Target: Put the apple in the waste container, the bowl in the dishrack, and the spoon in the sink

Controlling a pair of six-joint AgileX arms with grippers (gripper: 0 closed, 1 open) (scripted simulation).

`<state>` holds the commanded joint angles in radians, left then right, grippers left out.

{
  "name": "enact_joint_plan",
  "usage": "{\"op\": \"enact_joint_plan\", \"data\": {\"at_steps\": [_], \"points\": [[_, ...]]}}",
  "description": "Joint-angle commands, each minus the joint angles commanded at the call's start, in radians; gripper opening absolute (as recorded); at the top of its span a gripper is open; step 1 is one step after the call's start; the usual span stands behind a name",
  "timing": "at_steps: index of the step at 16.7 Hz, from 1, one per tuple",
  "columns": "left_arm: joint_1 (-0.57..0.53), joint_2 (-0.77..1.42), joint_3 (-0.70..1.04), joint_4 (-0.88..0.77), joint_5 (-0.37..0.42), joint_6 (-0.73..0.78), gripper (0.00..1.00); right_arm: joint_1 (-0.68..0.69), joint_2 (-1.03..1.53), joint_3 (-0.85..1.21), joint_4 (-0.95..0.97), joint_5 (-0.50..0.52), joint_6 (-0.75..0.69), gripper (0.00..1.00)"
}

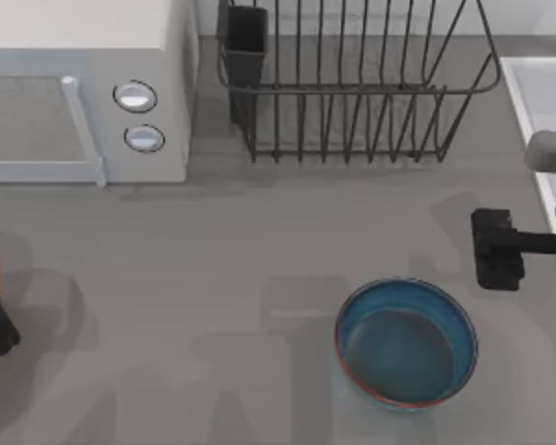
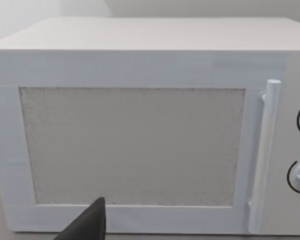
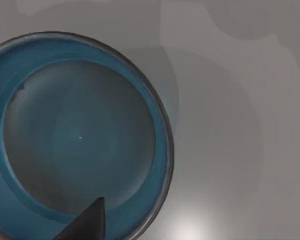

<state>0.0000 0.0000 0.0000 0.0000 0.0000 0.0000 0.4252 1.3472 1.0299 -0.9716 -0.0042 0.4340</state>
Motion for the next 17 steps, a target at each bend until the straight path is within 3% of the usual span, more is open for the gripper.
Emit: {"op": "enact_joint_plan", "data": {"at_steps": [7, 13, 17], "points": [[0.0, 0.0, 0.0, 0.0, 0.0, 0.0, 1.0, 0.095, 0.298, 0.237, -0.215, 0.004, 0.097, 1.0], [0.0, 0.0, 0.0, 0.0, 0.0, 0.0, 1.0, 0.092, 0.303, 0.237, -0.215, 0.004, 0.098, 1.0], [0.0, 0.0, 0.0, 0.0, 0.0, 0.0, 1.0, 0.095, 0.339, 0.157, -0.102, 0.005, 0.098, 1.0]]}}
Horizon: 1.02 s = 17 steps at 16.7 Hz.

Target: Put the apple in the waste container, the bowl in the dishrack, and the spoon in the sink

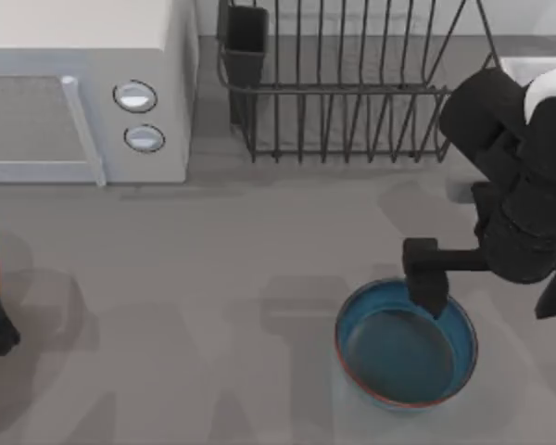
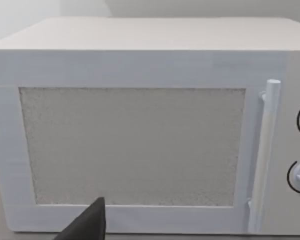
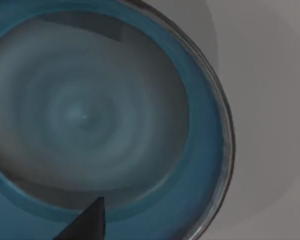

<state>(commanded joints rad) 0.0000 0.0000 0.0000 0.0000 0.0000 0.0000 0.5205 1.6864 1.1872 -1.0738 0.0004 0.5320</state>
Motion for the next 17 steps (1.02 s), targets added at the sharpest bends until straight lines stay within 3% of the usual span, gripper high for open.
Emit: {"op": "enact_joint_plan", "data": {"at_steps": [6, 11, 17], "points": [[0.0, 0.0, 0.0, 0.0, 0.0, 0.0, 1.0, 0.004, 0.087, -0.171, 0.264, 0.0, 0.006, 1.0], [0.0, 0.0, 0.0, 0.0, 0.0, 0.0, 1.0, 0.005, 0.095, -0.187, 0.283, 0.0, 0.007, 1.0], [0.0, 0.0, 0.0, 0.0, 0.0, 0.0, 1.0, 0.005, 0.095, -0.187, 0.283, 0.0, 0.007, 0.55]]}}
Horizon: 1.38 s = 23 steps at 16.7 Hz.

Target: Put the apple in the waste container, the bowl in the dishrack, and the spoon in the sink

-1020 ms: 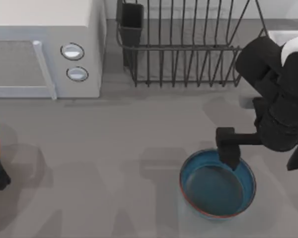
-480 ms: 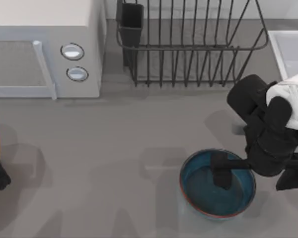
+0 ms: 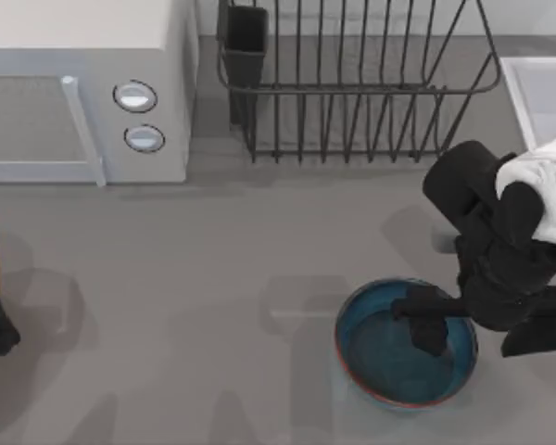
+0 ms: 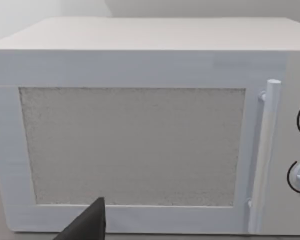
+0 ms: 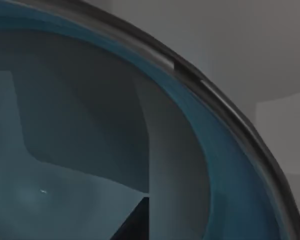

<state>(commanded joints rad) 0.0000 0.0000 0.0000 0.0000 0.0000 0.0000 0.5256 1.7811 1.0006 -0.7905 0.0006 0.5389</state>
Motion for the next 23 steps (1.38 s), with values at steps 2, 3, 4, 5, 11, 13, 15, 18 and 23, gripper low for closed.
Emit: {"op": "enact_joint_plan", "data": {"at_steps": [2, 3, 4, 5, 11, 13, 15, 18, 23], "points": [[0.0, 0.0, 0.0, 0.0, 0.0, 0.0, 1.0, 0.0, 0.0, 0.0, 0.0, 0.0, 0.0, 0.4], [0.0, 0.0, 0.0, 0.0, 0.0, 0.0, 1.0, 0.0, 0.0, 0.0, 0.0, 0.0, 0.0, 0.32], [0.0, 0.0, 0.0, 0.0, 0.0, 0.0, 1.0, 0.0, 0.0, 0.0, 0.0, 0.0, 0.0, 0.25], [0.0, 0.0, 0.0, 0.0, 0.0, 0.0, 1.0, 0.0, 0.0, 0.0, 0.0, 0.0, 0.0, 0.17], [0.0, 0.0, 0.0, 0.0, 0.0, 0.0, 1.0, 0.0, 0.0, 0.0, 0.0, 0.0, 0.0, 0.0], [0.0, 0.0, 0.0, 0.0, 0.0, 0.0, 1.0, 0.0, 0.0, 0.0, 0.0, 0.0, 0.0, 0.0], [0.0, 0.0, 0.0, 0.0, 0.0, 0.0, 1.0, 0.0, 0.0, 0.0, 0.0, 0.0, 0.0, 0.0], [0.0, 0.0, 0.0, 0.0, 0.0, 0.0, 1.0, -0.001, -0.006, 0.015, -0.017, 0.0, 0.001, 0.0], [0.0, 0.0, 0.0, 0.0, 0.0, 0.0, 1.0, -0.002, -0.054, 0.136, -0.198, 0.001, 0.003, 0.0]]}}
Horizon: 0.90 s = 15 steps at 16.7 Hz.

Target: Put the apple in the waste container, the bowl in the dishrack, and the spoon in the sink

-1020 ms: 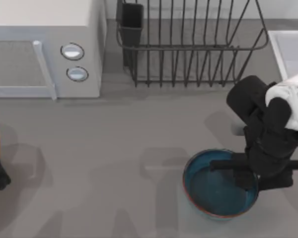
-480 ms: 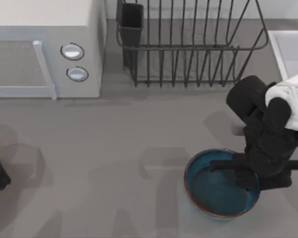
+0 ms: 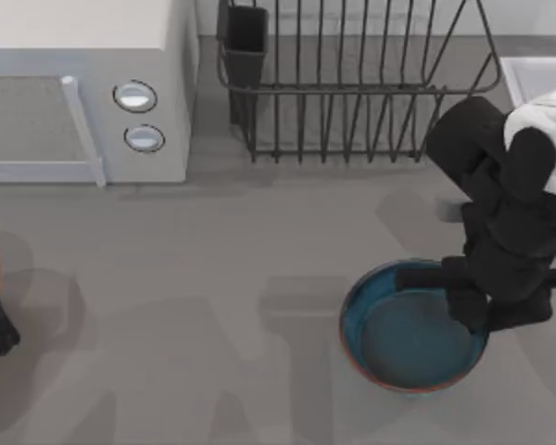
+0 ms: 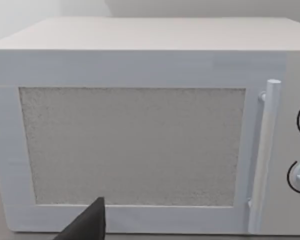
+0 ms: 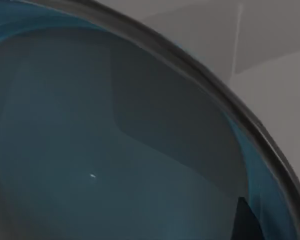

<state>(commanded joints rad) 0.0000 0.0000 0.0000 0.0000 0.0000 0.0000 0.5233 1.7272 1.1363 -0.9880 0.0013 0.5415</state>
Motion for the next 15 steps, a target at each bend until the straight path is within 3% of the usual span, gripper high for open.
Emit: {"op": "enact_joint_plan", "data": {"at_steps": [6, 12, 15], "points": [[0.0, 0.0, 0.0, 0.0, 0.0, 0.0, 1.0, -0.002, -0.075, 0.136, -0.202, 0.0, -0.008, 0.0], [0.0, 0.0, 0.0, 0.0, 0.0, 0.0, 1.0, 0.008, -0.074, 0.139, -0.189, 0.012, -0.013, 0.0], [0.0, 0.0, 0.0, 0.0, 0.0, 0.0, 1.0, 0.057, -0.087, 0.166, -0.099, 0.106, -0.055, 0.0]]}}
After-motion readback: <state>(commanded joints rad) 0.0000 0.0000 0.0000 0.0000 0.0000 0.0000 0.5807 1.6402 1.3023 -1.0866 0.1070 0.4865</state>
